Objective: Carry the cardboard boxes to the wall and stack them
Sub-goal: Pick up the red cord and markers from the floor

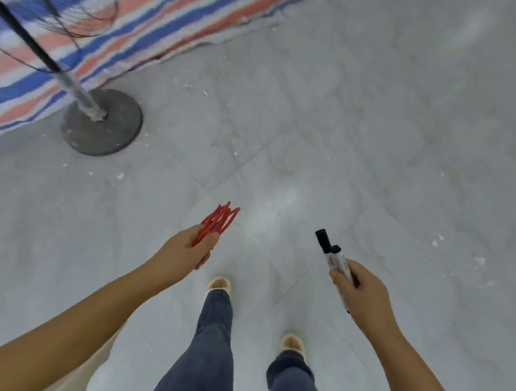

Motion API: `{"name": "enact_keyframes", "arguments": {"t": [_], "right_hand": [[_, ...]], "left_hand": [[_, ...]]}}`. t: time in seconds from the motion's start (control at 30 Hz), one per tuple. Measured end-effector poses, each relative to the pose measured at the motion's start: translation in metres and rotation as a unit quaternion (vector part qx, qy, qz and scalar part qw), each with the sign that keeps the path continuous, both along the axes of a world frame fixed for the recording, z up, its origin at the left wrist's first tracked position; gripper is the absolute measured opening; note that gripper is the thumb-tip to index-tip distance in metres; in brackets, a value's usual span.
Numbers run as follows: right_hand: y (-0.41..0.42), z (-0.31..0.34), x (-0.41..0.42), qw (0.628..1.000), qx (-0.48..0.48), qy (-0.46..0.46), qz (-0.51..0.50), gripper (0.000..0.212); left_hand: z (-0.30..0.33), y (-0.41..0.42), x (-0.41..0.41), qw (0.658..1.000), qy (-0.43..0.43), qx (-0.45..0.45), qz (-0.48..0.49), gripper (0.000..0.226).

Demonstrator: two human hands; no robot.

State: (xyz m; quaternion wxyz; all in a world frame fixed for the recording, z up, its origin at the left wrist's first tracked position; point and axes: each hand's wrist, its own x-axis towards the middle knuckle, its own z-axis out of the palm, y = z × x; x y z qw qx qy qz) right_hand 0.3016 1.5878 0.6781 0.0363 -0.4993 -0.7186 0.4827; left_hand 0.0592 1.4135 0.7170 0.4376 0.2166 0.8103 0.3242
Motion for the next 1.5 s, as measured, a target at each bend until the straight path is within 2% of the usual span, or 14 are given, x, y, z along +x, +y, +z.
{"name": "enact_keyframes", "arguments": {"t": [0.2, 0.4, 0.57, 0.83, 0.93, 1.13, 1.33, 1.5], "right_hand": [[0.001, 0.030, 0.021, 0.988, 0.021, 0.030, 0.152, 0.014], [-0.025, 0.057, 0.022, 0.949, 0.015, 0.037, 0.311, 0.021], [-0.080, 0.075, 0.002, 0.903, 0.000, 0.058, 0.426, 0.023], [-0.224, 0.093, -0.016, 0.819, -0.012, 0.087, 0.567, 0.013], [-0.298, 0.100, -0.011, 0.783, -0.012, 0.092, 0.615, 0.013], [-0.462, 0.104, 0.012, 0.723, -0.016, 0.120, 0.681, 0.015], [-0.594, 0.100, 0.027, 0.659, -0.028, 0.096, 0.745, 0.015], [-0.682, 0.099, 0.007, 0.587, -0.016, 0.094, 0.804, 0.011]], "left_hand": [[0.027, -0.073, 0.095, 0.985, 0.051, 0.032, 0.160, 0.029], [0.039, -0.136, 0.195, 0.928, 0.040, 0.040, 0.368, 0.033], [0.056, -0.201, 0.251, 0.857, 0.030, 0.074, 0.510, 0.033], [0.076, -0.321, 0.330, 0.715, 0.048, 0.125, 0.687, 0.031], [0.082, -0.377, 0.362, 0.677, 0.061, 0.127, 0.723, 0.033], [0.091, -0.512, 0.432, 0.623, 0.078, 0.129, 0.768, 0.035], [0.087, -0.620, 0.490, 0.519, 0.078, 0.134, 0.840, 0.030], [0.081, -0.676, 0.499, 0.439, 0.098, 0.139, 0.882, 0.030]]}}
